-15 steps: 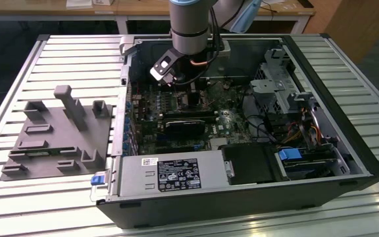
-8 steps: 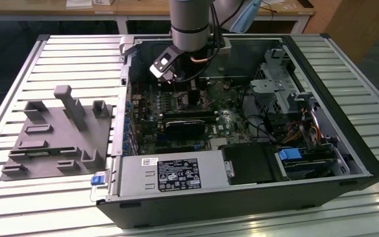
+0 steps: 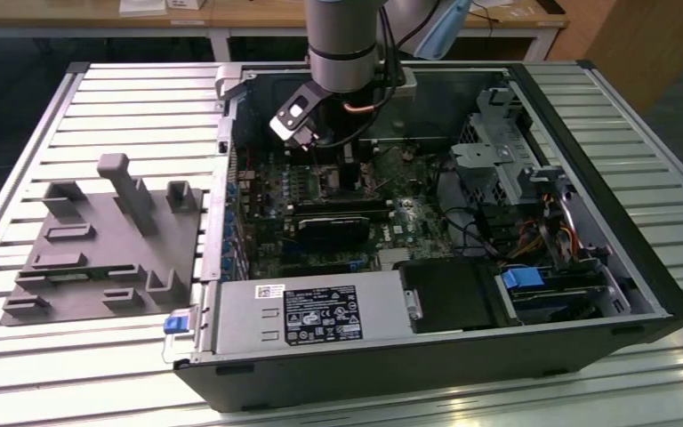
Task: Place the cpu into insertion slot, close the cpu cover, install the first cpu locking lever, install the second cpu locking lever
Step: 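Place the cpu into insertion slot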
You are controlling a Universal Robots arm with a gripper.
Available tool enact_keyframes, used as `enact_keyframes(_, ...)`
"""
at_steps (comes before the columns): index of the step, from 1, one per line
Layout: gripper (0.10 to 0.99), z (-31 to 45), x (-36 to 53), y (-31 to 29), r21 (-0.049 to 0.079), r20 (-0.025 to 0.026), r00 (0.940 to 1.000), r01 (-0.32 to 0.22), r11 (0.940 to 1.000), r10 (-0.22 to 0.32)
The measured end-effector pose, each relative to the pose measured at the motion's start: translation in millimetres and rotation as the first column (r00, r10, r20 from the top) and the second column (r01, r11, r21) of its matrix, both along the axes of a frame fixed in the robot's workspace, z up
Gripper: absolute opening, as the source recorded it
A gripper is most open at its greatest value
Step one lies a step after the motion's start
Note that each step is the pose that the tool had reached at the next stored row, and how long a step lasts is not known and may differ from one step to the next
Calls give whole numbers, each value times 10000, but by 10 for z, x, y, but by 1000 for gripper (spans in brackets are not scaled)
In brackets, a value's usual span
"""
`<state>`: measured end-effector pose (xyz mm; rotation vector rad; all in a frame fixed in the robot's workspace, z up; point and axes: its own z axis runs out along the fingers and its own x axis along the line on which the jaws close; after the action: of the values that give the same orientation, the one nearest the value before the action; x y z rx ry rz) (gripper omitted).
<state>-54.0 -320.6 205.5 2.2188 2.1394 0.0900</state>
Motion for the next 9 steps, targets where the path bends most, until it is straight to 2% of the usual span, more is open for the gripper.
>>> enact_keyframes(2, 471, 0, 0, 0, 0, 0, 10000, 0, 10000, 0)
enact_keyframes(3, 471, 0, 0, 0, 0, 0, 10000, 0, 10000, 0)
enact_keyframes(4, 353, 0, 0, 0, -1, 0, 10000, 0, 10000, 0)
enact_keyframes(5, 353, 0, 0, 0, -1, 0, 10000, -1, 10000, 1)
enact_keyframes(6, 294, 0, 0, 0, -1, 0, 10000, 0, 10000, 0)
enact_keyframes(7, 294, 0, 0, 0, -1, 0, 10000, 0, 10000, 0)
enact_keyframes(8, 235, 0, 0, 0, -1, 0, 10000, 0, 10000, 0)
enact_keyframes(9, 235, 0, 0, 0, -2, 0, 10000, 0, 10000, 0)
